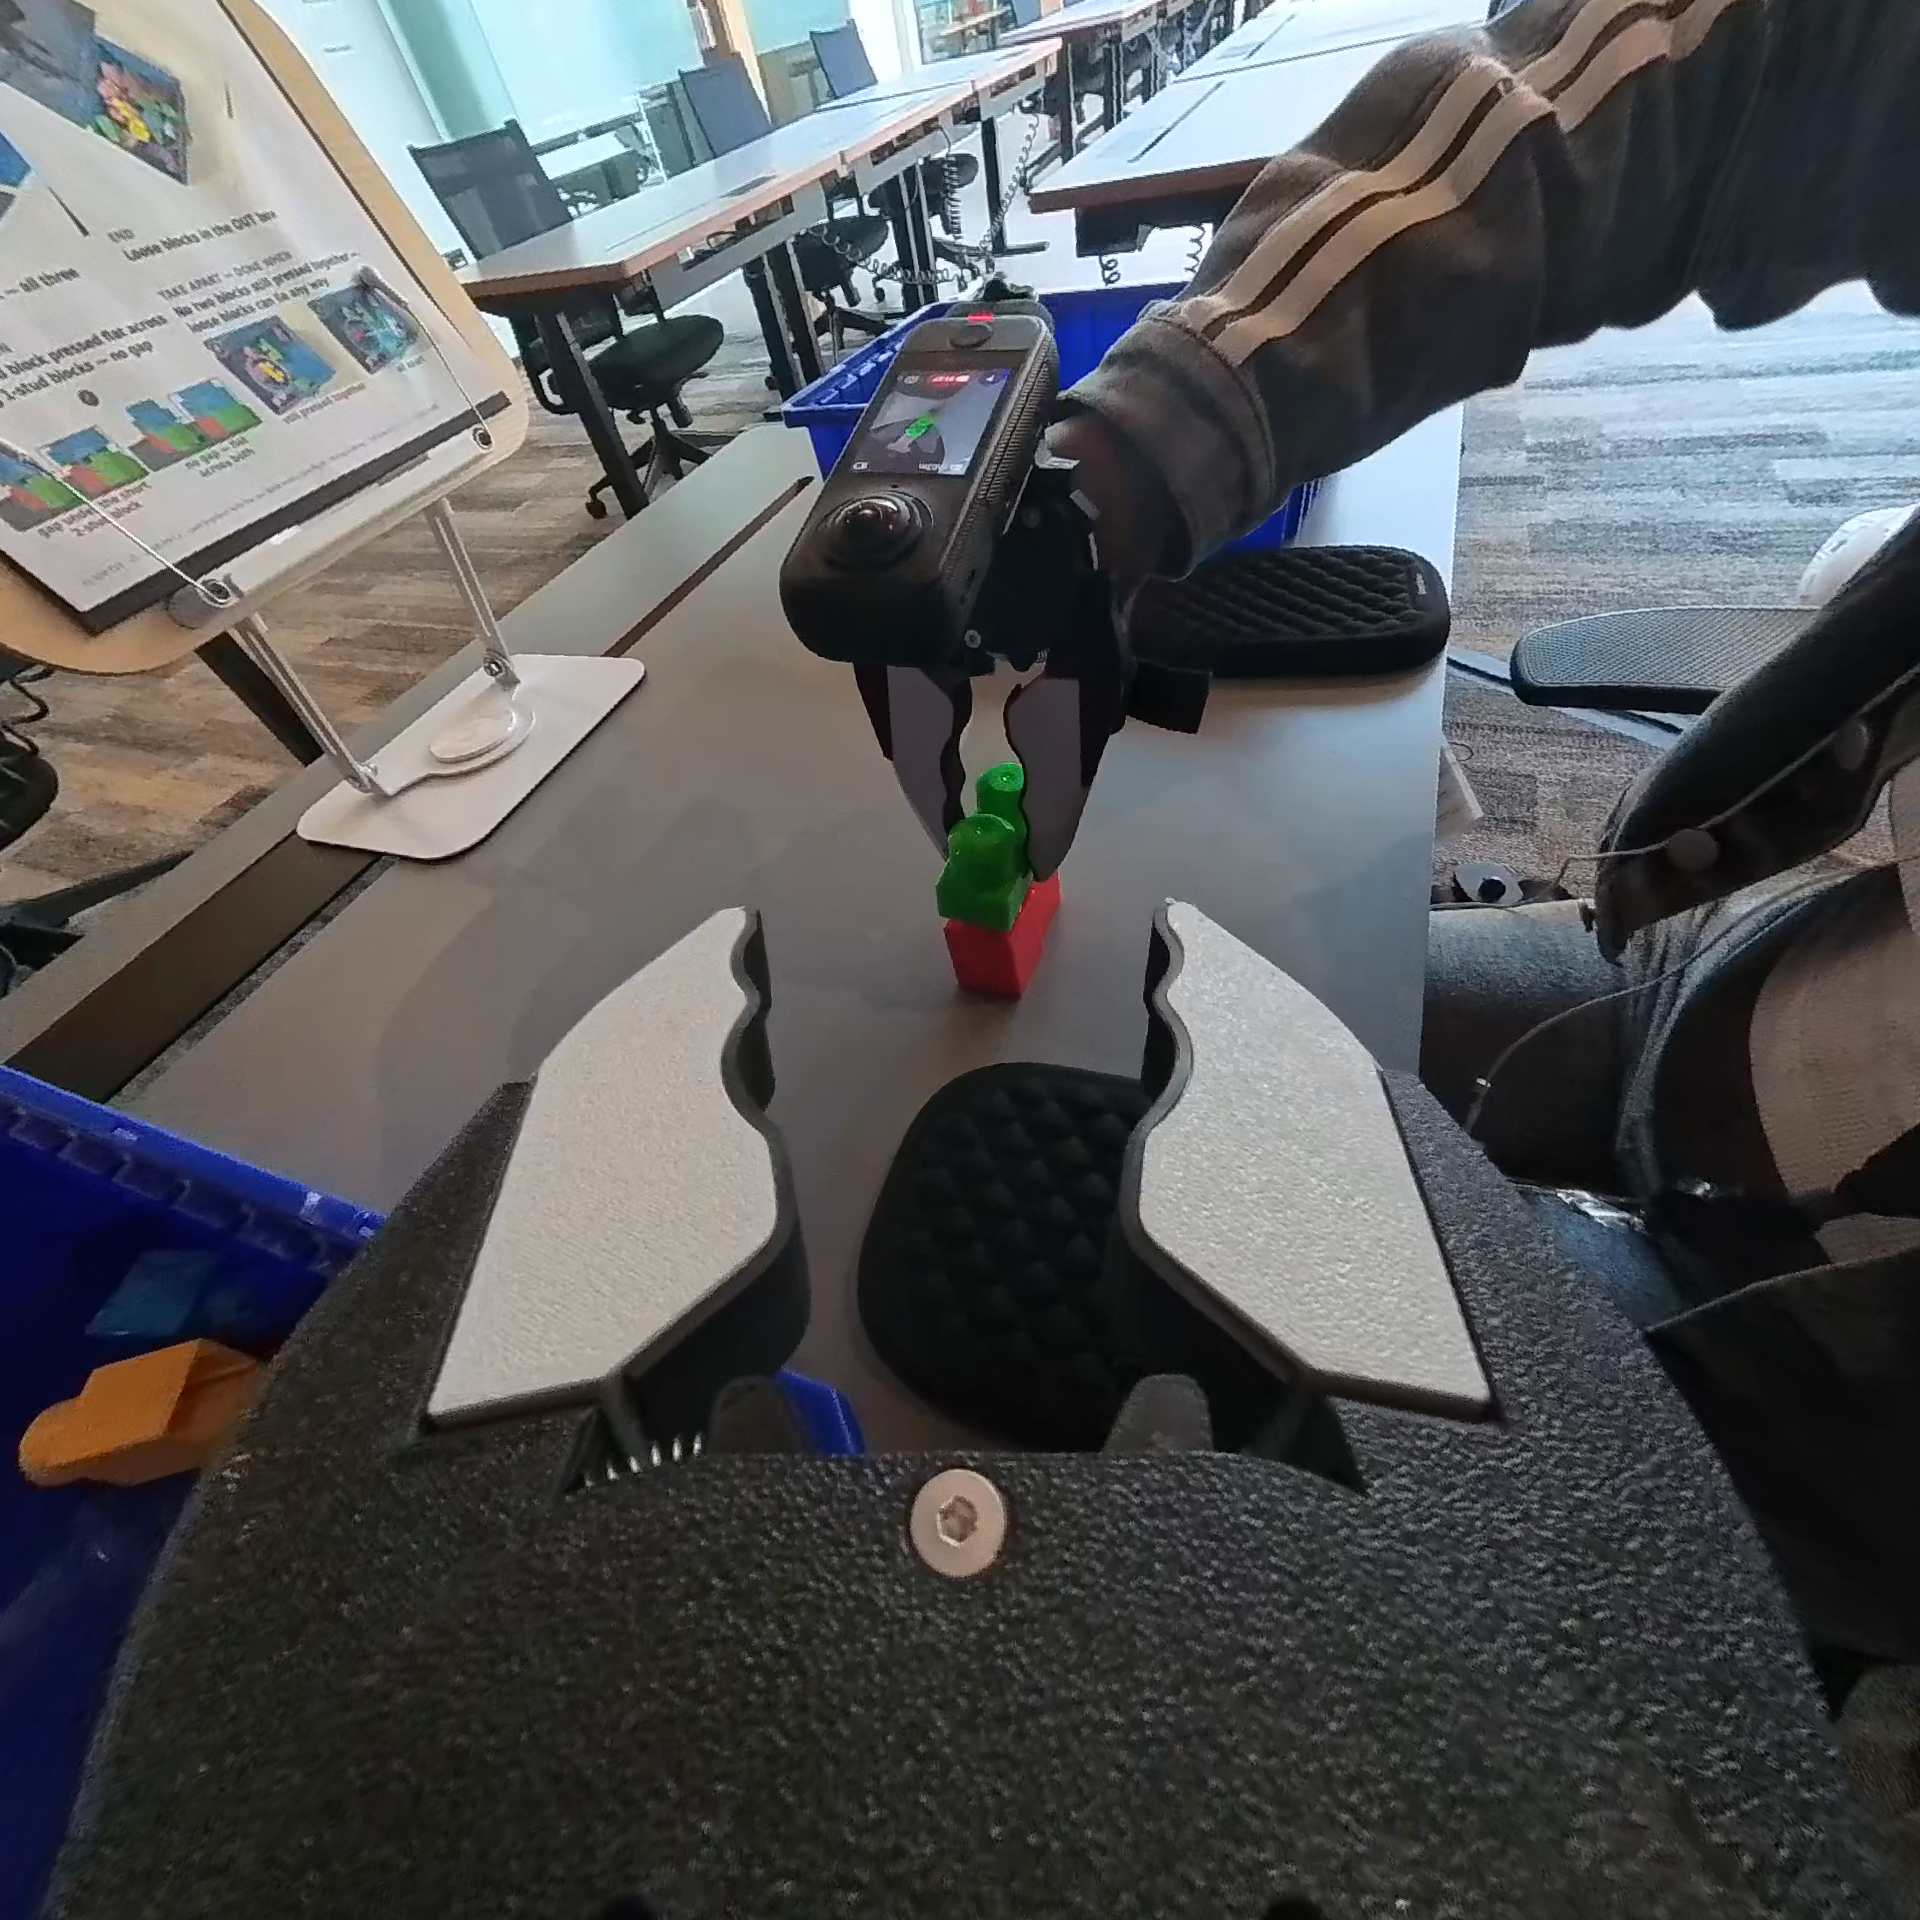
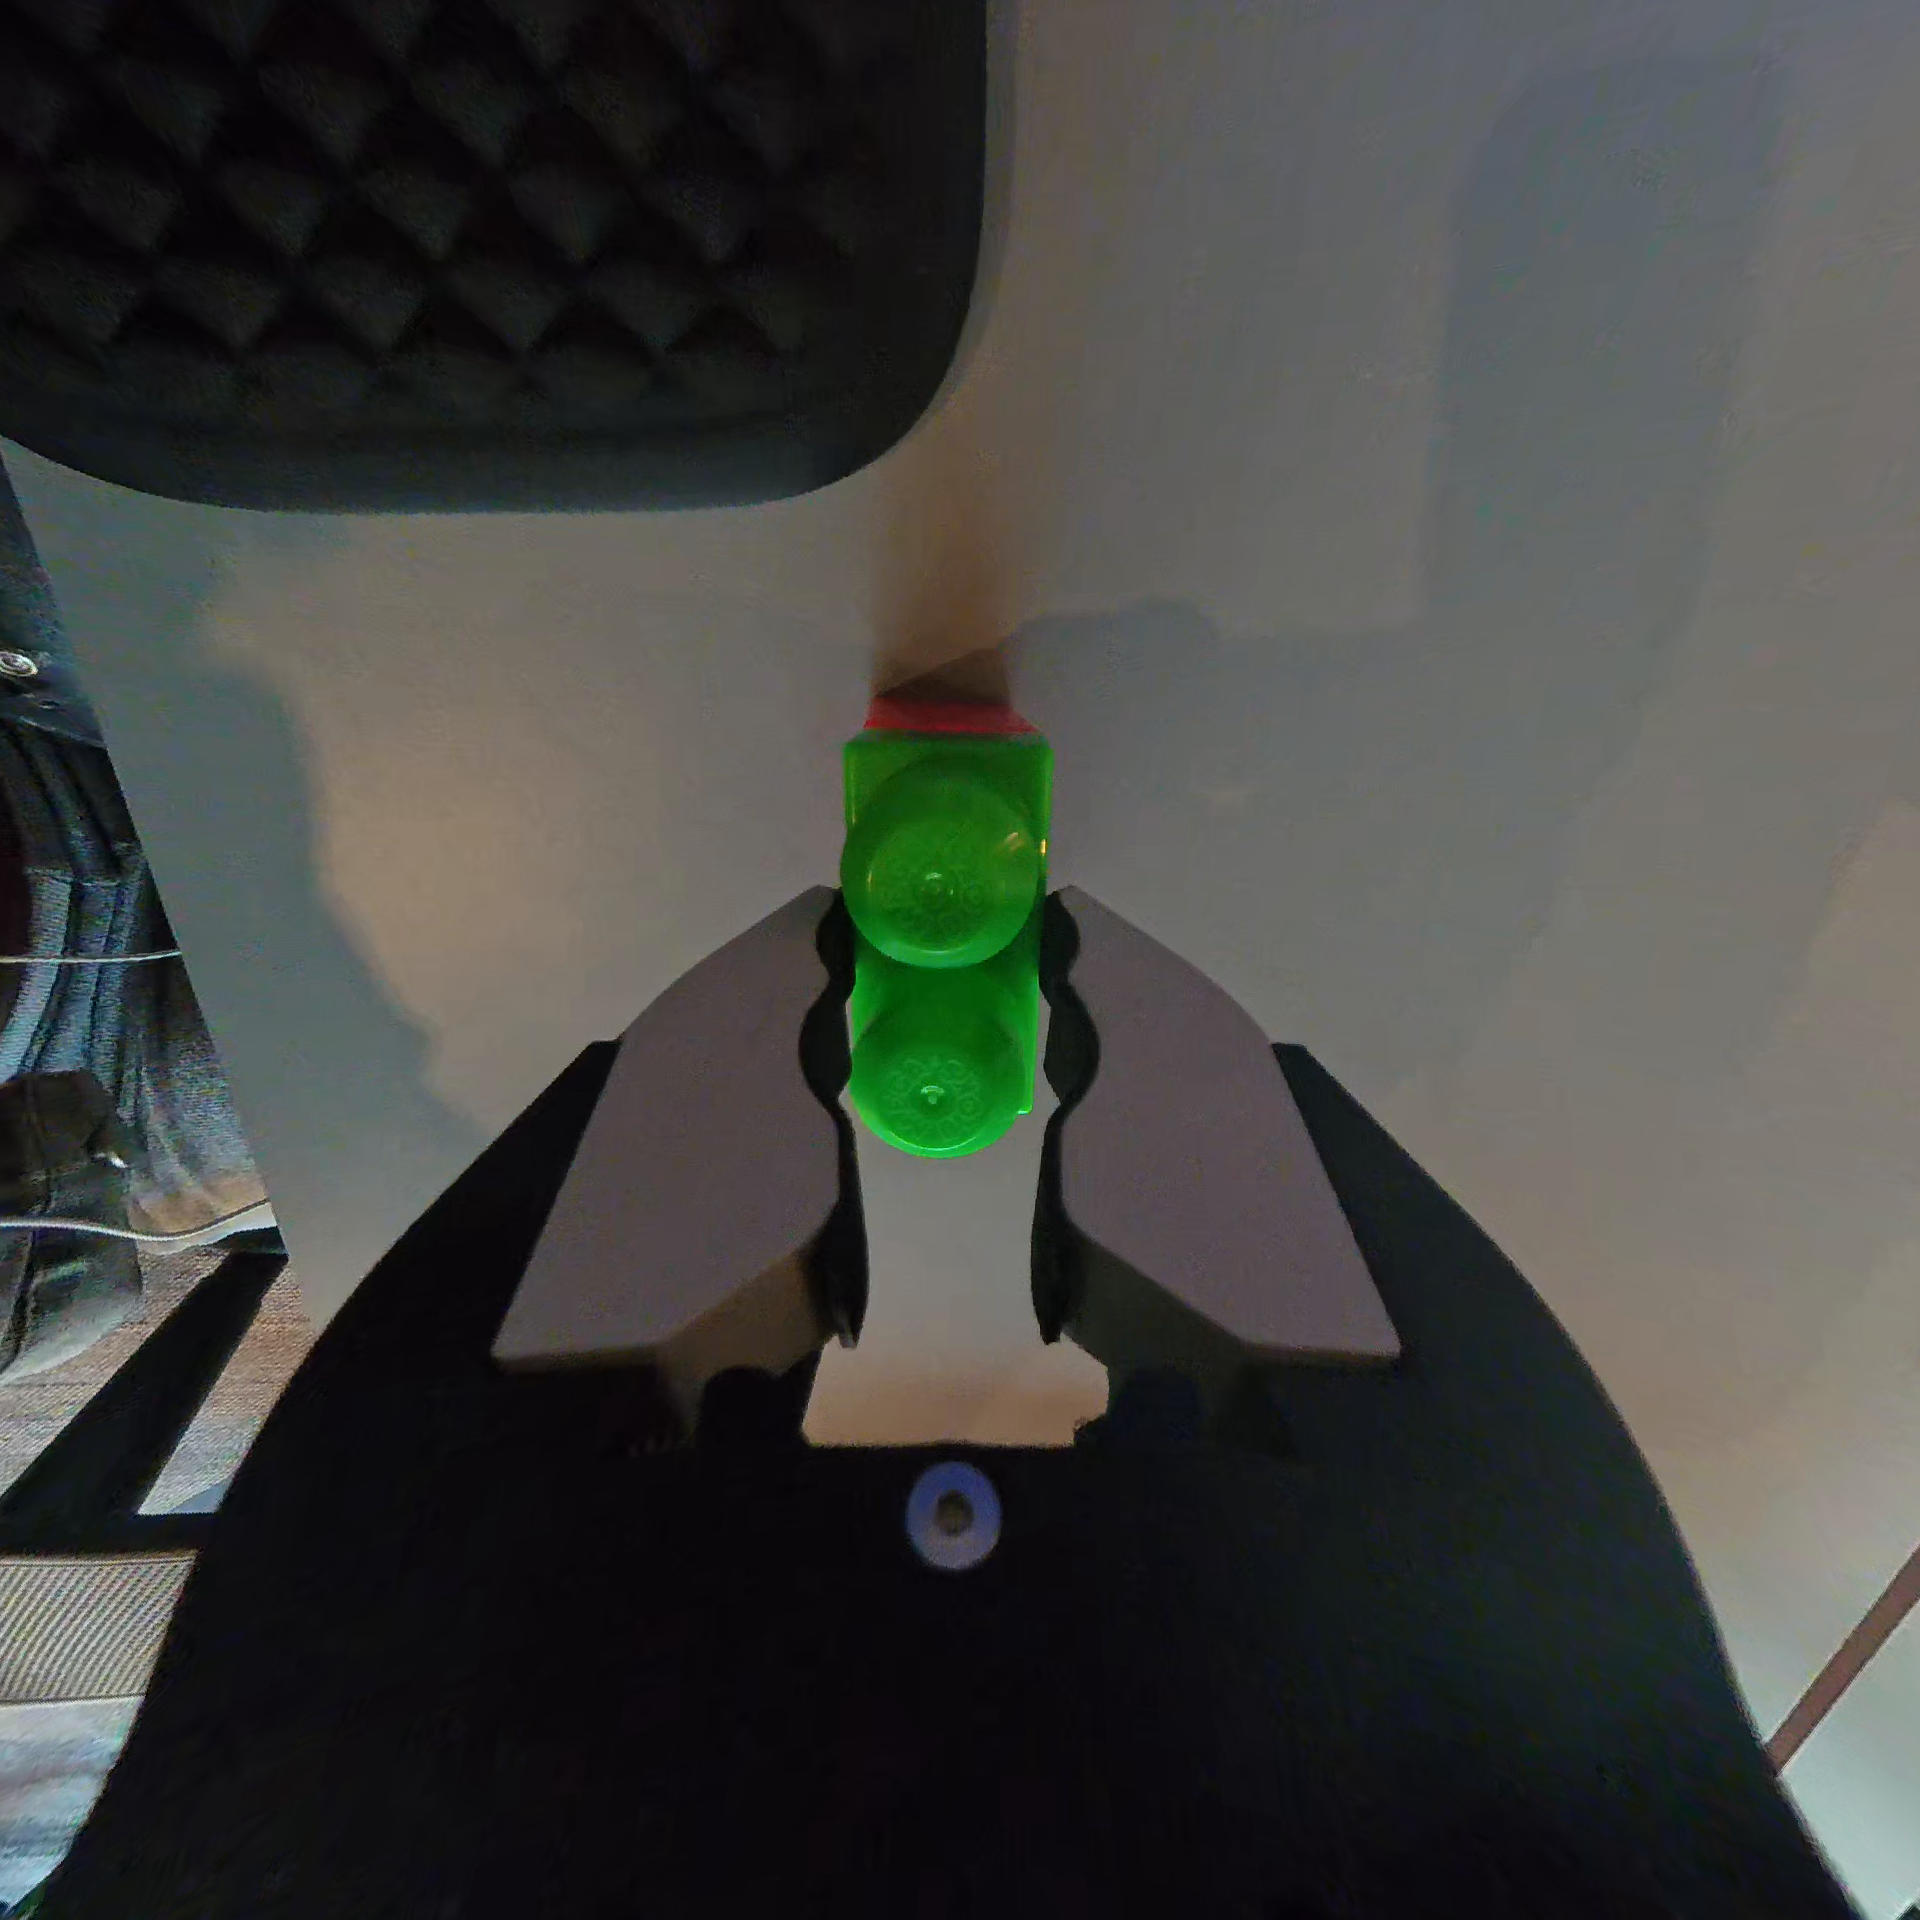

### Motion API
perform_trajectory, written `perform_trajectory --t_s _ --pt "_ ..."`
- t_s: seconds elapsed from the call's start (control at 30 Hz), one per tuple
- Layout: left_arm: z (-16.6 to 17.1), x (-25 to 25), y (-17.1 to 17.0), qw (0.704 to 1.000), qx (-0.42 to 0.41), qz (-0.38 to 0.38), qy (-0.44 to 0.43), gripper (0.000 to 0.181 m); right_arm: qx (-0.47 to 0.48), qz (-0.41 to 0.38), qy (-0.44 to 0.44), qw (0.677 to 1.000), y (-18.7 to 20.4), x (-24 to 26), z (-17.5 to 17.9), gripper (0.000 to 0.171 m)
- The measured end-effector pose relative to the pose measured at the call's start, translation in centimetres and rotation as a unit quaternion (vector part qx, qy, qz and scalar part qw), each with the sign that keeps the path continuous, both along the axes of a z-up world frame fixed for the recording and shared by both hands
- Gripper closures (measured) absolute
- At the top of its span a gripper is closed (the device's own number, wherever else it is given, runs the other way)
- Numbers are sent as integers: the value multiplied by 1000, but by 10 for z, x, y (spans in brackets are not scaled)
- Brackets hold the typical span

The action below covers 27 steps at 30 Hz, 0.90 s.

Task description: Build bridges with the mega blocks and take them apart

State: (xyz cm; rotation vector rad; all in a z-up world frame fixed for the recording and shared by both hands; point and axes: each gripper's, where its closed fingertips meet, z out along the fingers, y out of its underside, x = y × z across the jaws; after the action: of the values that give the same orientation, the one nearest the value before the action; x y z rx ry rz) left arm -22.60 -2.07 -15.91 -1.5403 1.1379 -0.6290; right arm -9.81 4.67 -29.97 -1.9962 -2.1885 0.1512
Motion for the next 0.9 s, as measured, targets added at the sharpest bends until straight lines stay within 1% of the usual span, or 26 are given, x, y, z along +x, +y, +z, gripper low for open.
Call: perform_trajectory --t_s 0.37,0.5,0.63,0.9 --pt "-2 6 0 1000 -1 -9 3 111 -1 -1 -50 999 0 2 -6 137" --pt "-5 9 1 1000 -6 -13 4 111 -14 -8 -39 999 0 2 -7 137" --pt "-10 13 3 1000 -16 -22 4 112 -15 -6 -47 999 0 2 -7 137" --pt "-24 21 9 999 -34 -24 28 110 -14 -4 -52 999 0 2 -8 136"
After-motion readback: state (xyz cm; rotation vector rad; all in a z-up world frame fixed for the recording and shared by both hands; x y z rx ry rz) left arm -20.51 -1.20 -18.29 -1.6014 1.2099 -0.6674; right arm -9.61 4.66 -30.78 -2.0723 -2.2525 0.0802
